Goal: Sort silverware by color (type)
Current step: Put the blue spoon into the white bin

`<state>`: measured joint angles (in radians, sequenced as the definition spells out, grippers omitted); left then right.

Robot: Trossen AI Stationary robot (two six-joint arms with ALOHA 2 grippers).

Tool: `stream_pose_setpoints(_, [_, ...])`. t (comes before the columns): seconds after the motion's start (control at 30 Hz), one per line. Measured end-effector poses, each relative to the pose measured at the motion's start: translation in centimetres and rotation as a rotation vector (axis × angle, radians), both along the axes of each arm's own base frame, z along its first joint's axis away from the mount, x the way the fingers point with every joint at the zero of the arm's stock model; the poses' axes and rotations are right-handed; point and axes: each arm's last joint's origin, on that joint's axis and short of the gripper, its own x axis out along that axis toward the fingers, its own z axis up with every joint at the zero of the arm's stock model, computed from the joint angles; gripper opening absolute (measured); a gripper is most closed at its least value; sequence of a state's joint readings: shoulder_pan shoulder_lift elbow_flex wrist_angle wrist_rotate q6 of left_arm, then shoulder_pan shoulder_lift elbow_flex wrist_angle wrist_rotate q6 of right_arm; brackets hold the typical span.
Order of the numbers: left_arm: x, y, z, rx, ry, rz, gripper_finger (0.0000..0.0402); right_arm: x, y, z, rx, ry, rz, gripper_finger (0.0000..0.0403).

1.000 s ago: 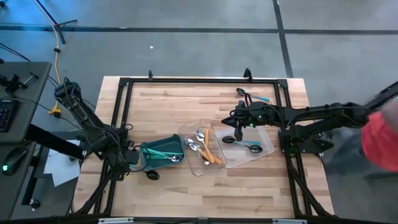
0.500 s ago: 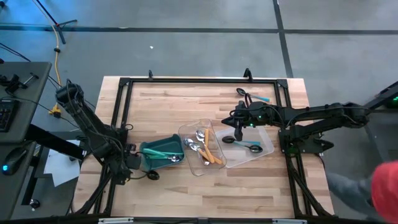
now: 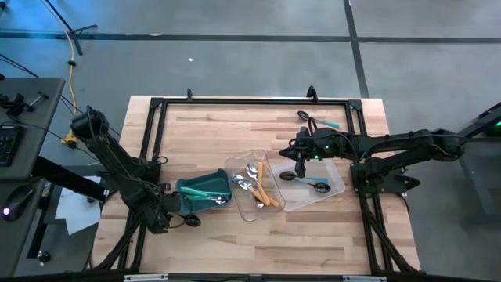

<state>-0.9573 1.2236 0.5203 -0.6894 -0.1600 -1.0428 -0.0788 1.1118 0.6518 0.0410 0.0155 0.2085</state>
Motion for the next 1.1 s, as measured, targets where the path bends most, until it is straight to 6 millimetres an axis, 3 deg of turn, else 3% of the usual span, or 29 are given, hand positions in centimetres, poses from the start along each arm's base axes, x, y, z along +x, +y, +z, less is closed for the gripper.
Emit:
stream_pose_setpoints(0.4, [-0.7,0.7,-1.2,0.013,0.059,-0.084,0.0159,0.0,0.0,0.0,0.018,-0.001,-0.008,0.0000])
stream_pose_setpoints(0.53, [-0.7,0.7,-1.3,0.017,0.051,-0.124,0.0123,0.0,0.0,0.0,0.020,-0.001,-0.009,0.0000])
stream_pose_setpoints(0.73, [-0.4,0.1,-0.8,-0.016,0.059,-0.219,0.0020,0.0,0.0,0.0,0.018,0.000,-0.008,0.0000])
stream_pose_setpoints(1.1, [-0.4,-0.3,0.5,-0.109,0.060,-0.300,0.0006,-0.1,0.0,-0.1,0.018,0.012,-0.008,0.0000])
